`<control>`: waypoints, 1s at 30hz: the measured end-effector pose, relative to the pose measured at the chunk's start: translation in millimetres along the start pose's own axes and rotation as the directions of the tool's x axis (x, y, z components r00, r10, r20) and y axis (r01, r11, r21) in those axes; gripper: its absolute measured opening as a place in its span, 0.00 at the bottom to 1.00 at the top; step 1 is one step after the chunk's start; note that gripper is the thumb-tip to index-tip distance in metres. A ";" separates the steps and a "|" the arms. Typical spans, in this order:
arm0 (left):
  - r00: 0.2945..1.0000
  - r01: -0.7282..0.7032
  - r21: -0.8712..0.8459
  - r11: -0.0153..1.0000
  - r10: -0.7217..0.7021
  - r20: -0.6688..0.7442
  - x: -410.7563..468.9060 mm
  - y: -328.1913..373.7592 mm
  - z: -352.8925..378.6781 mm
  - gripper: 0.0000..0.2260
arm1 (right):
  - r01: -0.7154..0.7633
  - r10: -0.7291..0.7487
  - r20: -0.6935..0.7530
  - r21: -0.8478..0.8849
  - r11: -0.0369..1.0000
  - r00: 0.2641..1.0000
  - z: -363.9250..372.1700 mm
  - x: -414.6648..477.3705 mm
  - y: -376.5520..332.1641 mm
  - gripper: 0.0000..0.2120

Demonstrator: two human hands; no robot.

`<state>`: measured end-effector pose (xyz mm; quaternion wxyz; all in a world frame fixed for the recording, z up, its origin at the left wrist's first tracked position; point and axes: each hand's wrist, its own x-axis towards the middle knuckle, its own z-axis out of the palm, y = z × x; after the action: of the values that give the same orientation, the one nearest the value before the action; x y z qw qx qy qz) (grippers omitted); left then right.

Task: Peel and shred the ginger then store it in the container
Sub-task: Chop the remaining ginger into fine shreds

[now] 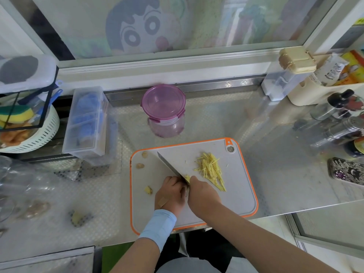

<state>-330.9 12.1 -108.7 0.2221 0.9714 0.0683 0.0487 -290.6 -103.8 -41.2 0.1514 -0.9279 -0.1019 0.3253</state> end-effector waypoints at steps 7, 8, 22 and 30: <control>0.999 -0.011 -0.016 1.000 0.011 -0.036 -3.0 -0.8 1.5 0.05 | -0.047 0.047 0.005 -0.027 0.999 0.999 6.1 -17.3 15.1 0.08; 0.999 -0.017 -0.015 1.000 0.016 -0.043 -2.9 -1.3 2.0 0.04 | -0.049 0.049 0.005 -0.031 0.998 0.999 6.6 -17.6 16.0 0.08; 1.000 -0.014 -0.009 1.000 0.014 -0.012 -0.9 -5.0 4.7 0.06 | -0.030 0.030 0.003 -0.007 1.000 1.000 5.4 -5.4 6.7 0.09; 1.000 -0.022 -0.071 0.997 0.021 -0.013 -1.5 -6.2 4.1 0.09 | -0.037 0.038 0.017 -0.005 0.999 0.999 8.2 -6.7 10.4 0.09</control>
<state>-332.5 15.7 -115.1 0.2555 0.9632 0.0576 0.0596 -300.0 -113.7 -47.0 0.1423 -0.9272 -0.0865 0.3356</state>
